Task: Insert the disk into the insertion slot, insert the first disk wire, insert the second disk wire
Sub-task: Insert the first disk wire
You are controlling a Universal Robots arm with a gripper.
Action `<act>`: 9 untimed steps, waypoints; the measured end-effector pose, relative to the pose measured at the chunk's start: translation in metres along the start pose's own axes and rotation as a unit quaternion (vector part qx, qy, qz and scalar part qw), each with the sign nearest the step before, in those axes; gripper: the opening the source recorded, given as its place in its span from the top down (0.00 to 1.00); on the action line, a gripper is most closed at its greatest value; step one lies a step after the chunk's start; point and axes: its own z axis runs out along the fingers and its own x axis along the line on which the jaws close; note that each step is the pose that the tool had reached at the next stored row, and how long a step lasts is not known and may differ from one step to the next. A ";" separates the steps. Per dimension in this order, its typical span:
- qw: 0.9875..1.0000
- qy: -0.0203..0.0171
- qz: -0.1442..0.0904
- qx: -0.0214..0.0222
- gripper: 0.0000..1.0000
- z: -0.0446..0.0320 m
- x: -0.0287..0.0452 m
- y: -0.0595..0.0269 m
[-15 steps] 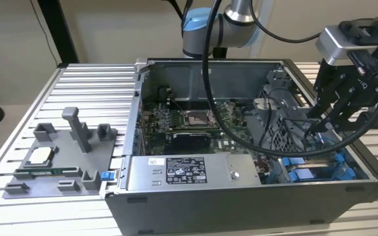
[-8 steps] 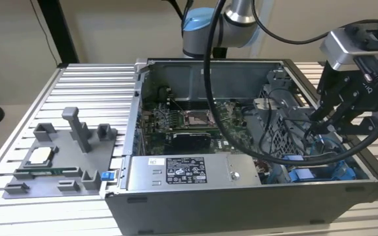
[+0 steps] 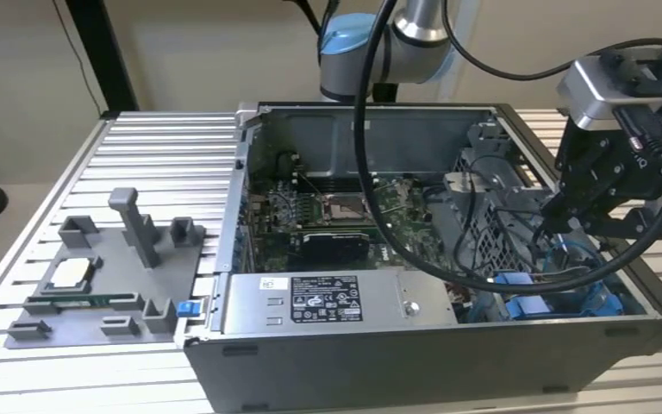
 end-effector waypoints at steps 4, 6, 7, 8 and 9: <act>1.000 -0.002 0.000 -0.001 0.00 -0.0009 0.0001 0.0001; 1.000 -0.003 0.000 -0.001 1.00 -0.0013 0.0003 0.0001; 1.000 -0.003 0.000 -0.001 1.00 -0.0017 0.0004 0.0000; 1.000 -0.004 0.000 -0.002 1.00 -0.0020 0.0006 0.0001; 1.000 -0.004 0.001 -0.002 1.00 -0.0023 0.0009 0.0000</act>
